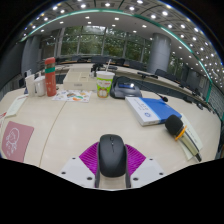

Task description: Arrange mouse

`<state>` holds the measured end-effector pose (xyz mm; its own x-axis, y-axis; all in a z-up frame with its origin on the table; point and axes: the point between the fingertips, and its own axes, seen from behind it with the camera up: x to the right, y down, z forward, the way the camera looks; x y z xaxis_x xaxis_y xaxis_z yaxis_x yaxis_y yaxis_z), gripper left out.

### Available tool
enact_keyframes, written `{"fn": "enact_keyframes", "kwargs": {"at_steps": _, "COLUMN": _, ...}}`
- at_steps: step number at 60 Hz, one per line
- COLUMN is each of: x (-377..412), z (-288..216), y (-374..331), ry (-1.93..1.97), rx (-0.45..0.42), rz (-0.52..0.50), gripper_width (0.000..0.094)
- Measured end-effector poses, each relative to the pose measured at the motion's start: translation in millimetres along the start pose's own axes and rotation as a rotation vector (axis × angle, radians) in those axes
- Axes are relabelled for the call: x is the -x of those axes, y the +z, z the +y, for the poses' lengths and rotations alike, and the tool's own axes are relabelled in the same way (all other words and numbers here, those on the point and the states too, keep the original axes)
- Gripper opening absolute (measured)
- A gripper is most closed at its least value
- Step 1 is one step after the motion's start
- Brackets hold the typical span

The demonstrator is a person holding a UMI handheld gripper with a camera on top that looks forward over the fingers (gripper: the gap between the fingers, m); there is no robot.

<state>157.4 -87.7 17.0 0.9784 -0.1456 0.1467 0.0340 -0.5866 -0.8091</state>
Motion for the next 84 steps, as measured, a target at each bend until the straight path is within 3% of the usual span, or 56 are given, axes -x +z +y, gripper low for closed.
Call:
{"fn": "enact_keyframes", "kwargs": {"at_steps": 11, "x": 79.2, "z": -88.5, "y": -89.2, "ry": 0.032, "rx": -0.148, "rz": 0.026, "gripper_width": 0.0344}}
{"fn": "enact_keyframes", "kwargs": {"at_steps": 18, "x": 178.7, "z": -119.4, "y": -131.5, "ry": 0.072, "rx": -0.187, "rz": -0.043, "gripper_width": 0.0345}}
{"fn": "enact_keyframes", "kwargs": {"at_steps": 26, "x": 296.1, "z": -97.7, "y": -135.3, "ry": 0.068, "rx": -0.140, "rz": -0.116, "gripper_width": 0.0344}}
{"fn": "enact_keyframes", "kwargs": {"at_steps": 36, "x": 374.5, "z": -35.1, "y": -106.1, "ry": 0.066, "rx": -0.011, "rz": -0.144, "gripper_width": 0.0345}}
{"fn": "enact_keyframes", "kwargs": {"at_steps": 43, "x": 390.4, "z": 2.4, "y": -85.5, "ry": 0.054, "rx": 0.054, "rz": -0.124, "gripper_width": 0.0361}}
{"fn": "enact_keyframes", "kwargs": {"at_steps": 52, "x": 390.1, "z": 16.6, "y": -82.4, "ry": 0.065, "rx": 0.081, "rz": -0.114, "gripper_width": 0.0519}}
{"fn": "enact_keyframes", "kwargs": {"at_steps": 54, "x": 389.1, "z": 16.1, "y": -87.2, "ry": 0.063, "rx": 0.083, "rz": -0.111, "gripper_width": 0.0603}}
{"fn": "enact_keyframes", "kwargs": {"at_steps": 58, "x": 386.1, "z": 8.9, "y": -104.0, "ry": 0.052, "rx": 0.070, "rz": -0.108, "gripper_width": 0.0863}}
{"fn": "enact_keyframes", "kwargs": {"at_steps": 61, "x": 381.8, "z": 0.5, "y": -123.3, "ry": 0.044, "rx": 0.063, "rz": -0.103, "gripper_width": 0.0833}}
{"fn": "enact_keyframes", "kwargs": {"at_steps": 84, "x": 359.3, "z": -16.2, "y": -336.0, "ry": 0.038, "rx": -0.012, "rz": -0.132, "gripper_width": 0.0854}}
